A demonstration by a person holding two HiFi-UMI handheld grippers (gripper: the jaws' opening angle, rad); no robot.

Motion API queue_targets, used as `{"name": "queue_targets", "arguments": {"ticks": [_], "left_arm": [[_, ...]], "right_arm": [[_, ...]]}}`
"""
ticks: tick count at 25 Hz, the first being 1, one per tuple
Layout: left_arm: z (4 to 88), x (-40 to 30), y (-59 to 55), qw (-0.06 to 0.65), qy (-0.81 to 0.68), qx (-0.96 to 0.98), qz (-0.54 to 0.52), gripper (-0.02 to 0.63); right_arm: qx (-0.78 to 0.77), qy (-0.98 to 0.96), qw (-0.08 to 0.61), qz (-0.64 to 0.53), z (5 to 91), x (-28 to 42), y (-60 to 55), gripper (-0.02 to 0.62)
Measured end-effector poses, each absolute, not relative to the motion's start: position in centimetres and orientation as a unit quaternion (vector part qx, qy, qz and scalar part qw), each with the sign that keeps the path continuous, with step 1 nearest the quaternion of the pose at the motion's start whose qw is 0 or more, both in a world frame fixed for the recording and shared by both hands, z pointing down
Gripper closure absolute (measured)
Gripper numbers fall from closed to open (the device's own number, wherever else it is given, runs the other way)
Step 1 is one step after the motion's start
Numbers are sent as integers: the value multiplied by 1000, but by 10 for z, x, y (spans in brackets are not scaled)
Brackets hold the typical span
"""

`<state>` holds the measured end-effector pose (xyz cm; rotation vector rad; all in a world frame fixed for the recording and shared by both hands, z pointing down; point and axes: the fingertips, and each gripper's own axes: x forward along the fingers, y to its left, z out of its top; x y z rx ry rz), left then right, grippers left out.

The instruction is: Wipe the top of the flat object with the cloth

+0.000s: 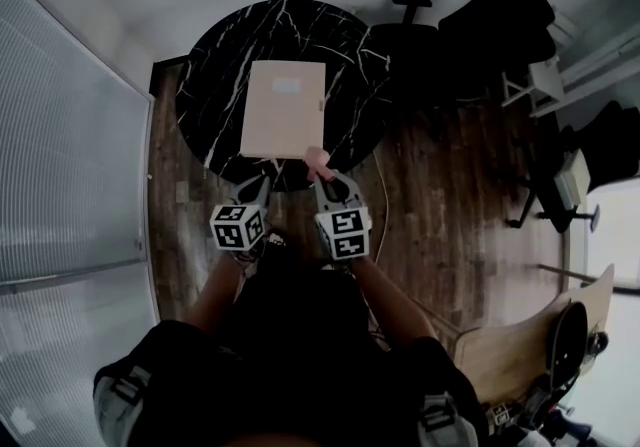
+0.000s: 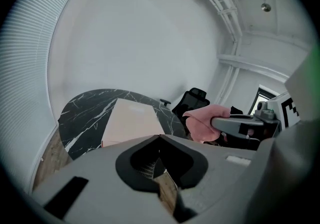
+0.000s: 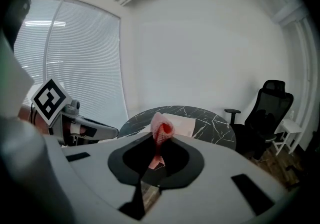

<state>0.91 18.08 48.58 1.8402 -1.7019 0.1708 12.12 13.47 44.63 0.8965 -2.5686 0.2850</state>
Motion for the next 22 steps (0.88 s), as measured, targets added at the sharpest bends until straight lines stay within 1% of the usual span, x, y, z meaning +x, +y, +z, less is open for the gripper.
{"name": "queue_targets", "arguments": {"ticks": [4,9,12,18,22], "left_arm": [[452,31,193,261,-664,699,54,606],[404,58,218,174,-682,709,51,606],[377,60,230,135,-686,714,41,606],[340,74,233,96,-672,734,17,606],[319,67,240,82,-667,741,1,606]], "right_arm": [[326,-928,157,91,419,146,148,574],[356,-928,97,50,378,183,159,575],[371,-926,64,29,349,190,168,575],[380,-924,47,10,318,195,188,578],[378,-925,29,-1,297,179,196,578]]}}
